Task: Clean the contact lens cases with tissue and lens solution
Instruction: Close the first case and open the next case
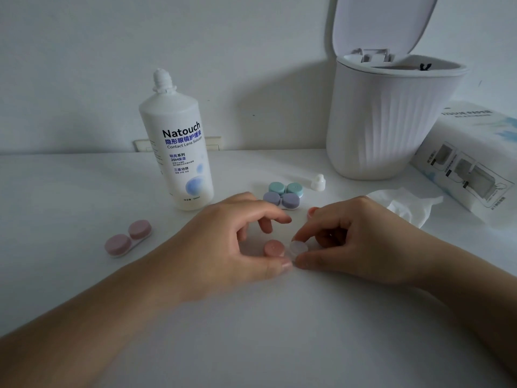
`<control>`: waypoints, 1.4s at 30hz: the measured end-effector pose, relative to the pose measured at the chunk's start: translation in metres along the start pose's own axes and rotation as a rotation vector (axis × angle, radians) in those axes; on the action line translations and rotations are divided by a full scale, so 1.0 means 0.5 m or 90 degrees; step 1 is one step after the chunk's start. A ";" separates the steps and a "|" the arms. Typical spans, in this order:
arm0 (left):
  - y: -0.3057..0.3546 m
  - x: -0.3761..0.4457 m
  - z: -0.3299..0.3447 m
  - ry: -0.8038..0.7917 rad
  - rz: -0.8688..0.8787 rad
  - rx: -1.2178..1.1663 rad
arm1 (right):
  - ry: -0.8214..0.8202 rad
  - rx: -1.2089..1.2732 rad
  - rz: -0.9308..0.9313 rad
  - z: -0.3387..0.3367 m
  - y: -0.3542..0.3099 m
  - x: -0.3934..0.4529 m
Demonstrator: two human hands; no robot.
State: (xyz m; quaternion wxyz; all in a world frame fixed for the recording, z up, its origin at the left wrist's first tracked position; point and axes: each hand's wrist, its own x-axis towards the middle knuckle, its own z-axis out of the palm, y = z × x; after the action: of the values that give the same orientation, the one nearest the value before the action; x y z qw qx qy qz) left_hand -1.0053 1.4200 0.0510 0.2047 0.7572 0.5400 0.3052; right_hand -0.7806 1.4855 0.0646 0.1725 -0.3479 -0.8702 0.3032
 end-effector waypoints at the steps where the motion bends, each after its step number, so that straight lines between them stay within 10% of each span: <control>1: 0.001 0.000 -0.003 -0.006 0.002 0.006 | -0.001 0.002 0.001 0.000 0.000 0.000; 42: -0.006 0.001 0.011 0.020 0.071 0.013 | 0.001 0.000 0.013 0.000 -0.001 -0.001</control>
State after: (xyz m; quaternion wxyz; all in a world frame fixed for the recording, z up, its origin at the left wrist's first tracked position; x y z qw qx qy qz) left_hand -1.0035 1.4217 0.0454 0.1713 0.7833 0.5032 0.3222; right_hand -0.7805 1.4849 0.0646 0.1703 -0.3574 -0.8662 0.3048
